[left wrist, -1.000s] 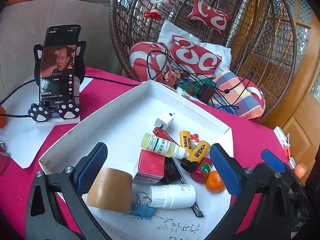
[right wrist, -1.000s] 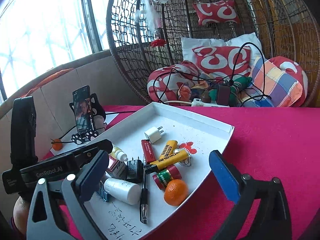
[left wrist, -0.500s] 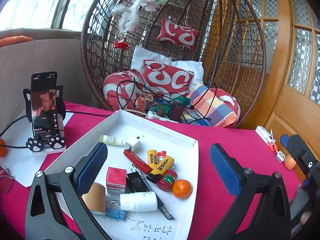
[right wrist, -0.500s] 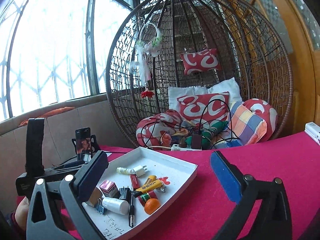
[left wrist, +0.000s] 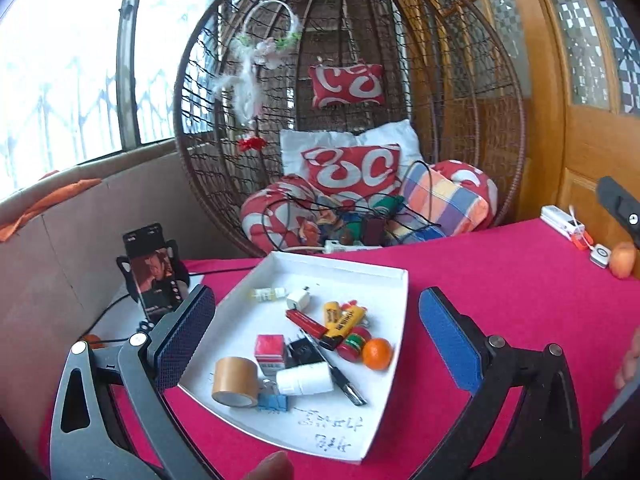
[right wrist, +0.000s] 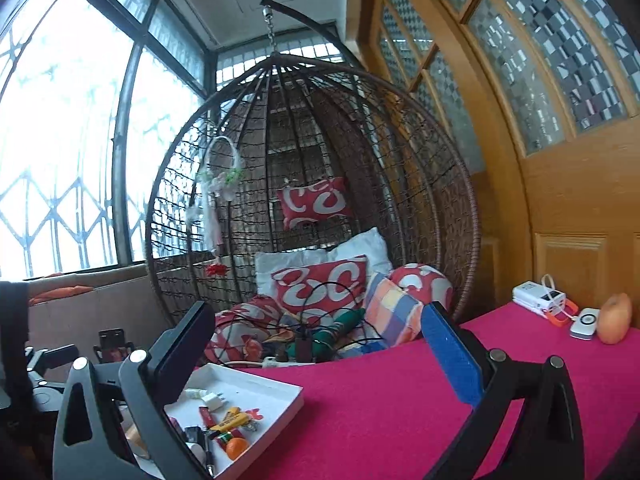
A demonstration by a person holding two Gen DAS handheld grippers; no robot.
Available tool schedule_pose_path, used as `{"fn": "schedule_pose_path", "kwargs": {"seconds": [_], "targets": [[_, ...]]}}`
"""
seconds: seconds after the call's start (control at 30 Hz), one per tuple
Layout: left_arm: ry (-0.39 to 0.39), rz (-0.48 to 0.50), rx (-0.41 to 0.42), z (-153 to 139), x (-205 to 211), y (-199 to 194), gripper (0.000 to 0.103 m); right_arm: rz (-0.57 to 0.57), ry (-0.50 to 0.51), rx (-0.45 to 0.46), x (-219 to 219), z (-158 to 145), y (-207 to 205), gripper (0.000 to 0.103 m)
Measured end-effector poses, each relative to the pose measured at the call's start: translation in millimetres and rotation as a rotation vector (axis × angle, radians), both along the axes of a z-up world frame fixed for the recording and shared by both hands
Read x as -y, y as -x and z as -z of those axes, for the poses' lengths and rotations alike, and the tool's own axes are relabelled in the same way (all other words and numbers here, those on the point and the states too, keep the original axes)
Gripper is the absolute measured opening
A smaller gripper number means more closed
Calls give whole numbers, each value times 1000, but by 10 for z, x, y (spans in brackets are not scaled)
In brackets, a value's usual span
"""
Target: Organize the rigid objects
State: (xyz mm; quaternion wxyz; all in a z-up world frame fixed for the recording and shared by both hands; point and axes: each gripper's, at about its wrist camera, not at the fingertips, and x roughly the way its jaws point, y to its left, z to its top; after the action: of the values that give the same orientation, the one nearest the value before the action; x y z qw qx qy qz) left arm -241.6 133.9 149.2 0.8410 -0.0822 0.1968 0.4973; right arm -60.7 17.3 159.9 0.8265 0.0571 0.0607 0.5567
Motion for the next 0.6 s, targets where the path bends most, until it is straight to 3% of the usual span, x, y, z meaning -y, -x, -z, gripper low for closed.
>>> {"fn": "schedule_pose_path", "kwargs": {"seconds": [0.13,0.43,0.6], "targets": [[89,36,5,70,116,-19,103,-40,56,-68,76,168,-105,103],[137,-44,-26,142,123,-51,103,-27,77,-56,254,336,-98,103],[166,-36,-17,159,142,-64,103,-38,90,-71,265,351,-123,103]]}}
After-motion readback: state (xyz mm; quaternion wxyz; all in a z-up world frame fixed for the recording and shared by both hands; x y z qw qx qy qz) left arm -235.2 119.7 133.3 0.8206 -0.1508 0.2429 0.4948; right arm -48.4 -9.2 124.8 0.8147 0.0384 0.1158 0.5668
